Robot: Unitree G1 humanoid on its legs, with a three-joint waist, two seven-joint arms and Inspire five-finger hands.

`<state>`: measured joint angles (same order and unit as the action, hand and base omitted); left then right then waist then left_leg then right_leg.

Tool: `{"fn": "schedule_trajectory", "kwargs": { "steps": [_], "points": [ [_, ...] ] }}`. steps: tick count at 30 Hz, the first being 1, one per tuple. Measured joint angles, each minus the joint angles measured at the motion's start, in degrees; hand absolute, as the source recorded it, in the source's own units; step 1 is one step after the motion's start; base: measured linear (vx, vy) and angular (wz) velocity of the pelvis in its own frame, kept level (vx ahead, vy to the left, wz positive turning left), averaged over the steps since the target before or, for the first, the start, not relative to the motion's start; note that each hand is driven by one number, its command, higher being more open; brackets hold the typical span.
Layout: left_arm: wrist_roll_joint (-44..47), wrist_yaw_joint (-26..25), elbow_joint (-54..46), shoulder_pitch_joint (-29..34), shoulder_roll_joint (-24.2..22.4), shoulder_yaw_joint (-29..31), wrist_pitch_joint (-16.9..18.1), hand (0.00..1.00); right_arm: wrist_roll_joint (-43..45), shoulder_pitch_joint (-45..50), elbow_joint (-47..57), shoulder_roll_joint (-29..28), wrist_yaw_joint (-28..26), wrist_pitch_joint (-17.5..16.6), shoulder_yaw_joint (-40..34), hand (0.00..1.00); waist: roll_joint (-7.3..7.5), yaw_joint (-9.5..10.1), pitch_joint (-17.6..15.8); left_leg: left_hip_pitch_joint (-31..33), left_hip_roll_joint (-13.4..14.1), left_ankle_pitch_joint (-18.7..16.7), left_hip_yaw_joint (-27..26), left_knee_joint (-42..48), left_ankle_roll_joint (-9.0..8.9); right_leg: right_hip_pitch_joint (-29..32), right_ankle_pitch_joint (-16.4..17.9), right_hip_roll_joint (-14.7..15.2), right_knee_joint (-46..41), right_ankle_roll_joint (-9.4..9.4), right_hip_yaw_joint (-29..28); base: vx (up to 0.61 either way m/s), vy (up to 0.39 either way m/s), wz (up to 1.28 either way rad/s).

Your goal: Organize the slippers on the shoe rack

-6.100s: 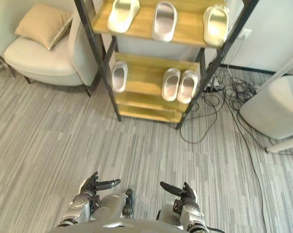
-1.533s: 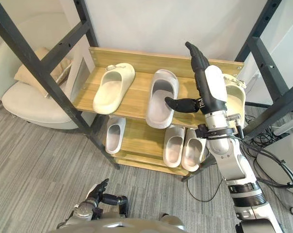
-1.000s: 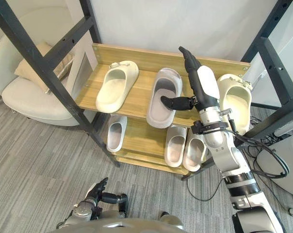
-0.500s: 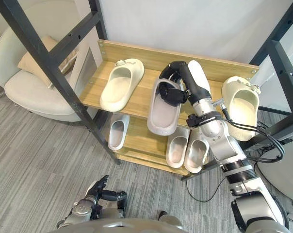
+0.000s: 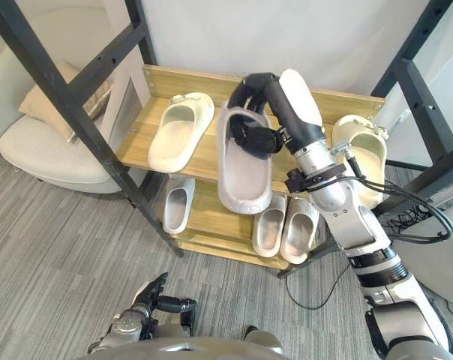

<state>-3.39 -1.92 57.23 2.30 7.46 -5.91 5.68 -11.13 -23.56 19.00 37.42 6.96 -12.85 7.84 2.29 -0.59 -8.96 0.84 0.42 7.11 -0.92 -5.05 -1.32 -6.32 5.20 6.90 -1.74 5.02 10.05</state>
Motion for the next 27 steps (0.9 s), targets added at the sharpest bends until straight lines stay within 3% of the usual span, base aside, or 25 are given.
{"fn": "schedule_trajectory", "kwargs": {
  "steps": [5,9,14,19,27],
  "points": [
    [-0.01,0.03,0.46,0.11,-0.37,-0.50,-0.01,1.00,0.04,-0.05,9.22,-0.01,1.47,-5.59,-2.12,0.00,-0.89,-0.06,0.72,-0.05,0.02,0.05,0.02,0.01,0.02,-0.06,0.01,-0.03,-0.06,-0.02,0.05,0.00,0.000,0.00],
    [-0.01,0.00,0.47,0.49,-0.58,-0.52,-0.01,1.00,0.55,-0.04,11.26,-0.83,0.93,-7.13,-1.25,0.00,-1.14,0.02,1.48,-0.25,0.13,0.22,0.10,-0.02,0.02,-0.06,0.15,-0.09,-0.56,-0.24,0.08,-0.04,0.008,0.01],
    [0.02,-0.10,0.94,0.28,-0.42,-1.79,0.02,1.00,9.37,1.14,12.98,-4.18,-2.01,-7.87,8.68,0.00,-1.35,0.08,1.87,-0.35,0.28,0.56,0.34,-0.22,0.02,-0.04,0.22,-0.19,-1.02,-0.32,0.21,-0.04,0.008,0.02],
    [0.02,-0.07,1.94,-0.12,-0.32,-2.66,0.09,1.00,13.57,5.97,9.86,-7.32,-7.06,-6.17,18.15,0.00,-0.58,0.60,2.57,-0.33,0.28,0.94,0.90,-0.02,0.01,-0.05,0.40,-0.22,-1.49,-0.59,0.58,-0.03,0.008,0.05],
    [-1.04,-0.62,2.74,-1.46,-0.11,-5.53,0.30,1.00,20.32,11.69,3.34,-8.56,-11.92,-3.08,29.14,0.00,-0.77,1.54,2.18,0.03,0.53,1.46,1.92,0.03,-0.16,0.41,0.82,-0.42,-3.13,-0.84,1.52,-0.03,0.004,0.06]
  ]
}}
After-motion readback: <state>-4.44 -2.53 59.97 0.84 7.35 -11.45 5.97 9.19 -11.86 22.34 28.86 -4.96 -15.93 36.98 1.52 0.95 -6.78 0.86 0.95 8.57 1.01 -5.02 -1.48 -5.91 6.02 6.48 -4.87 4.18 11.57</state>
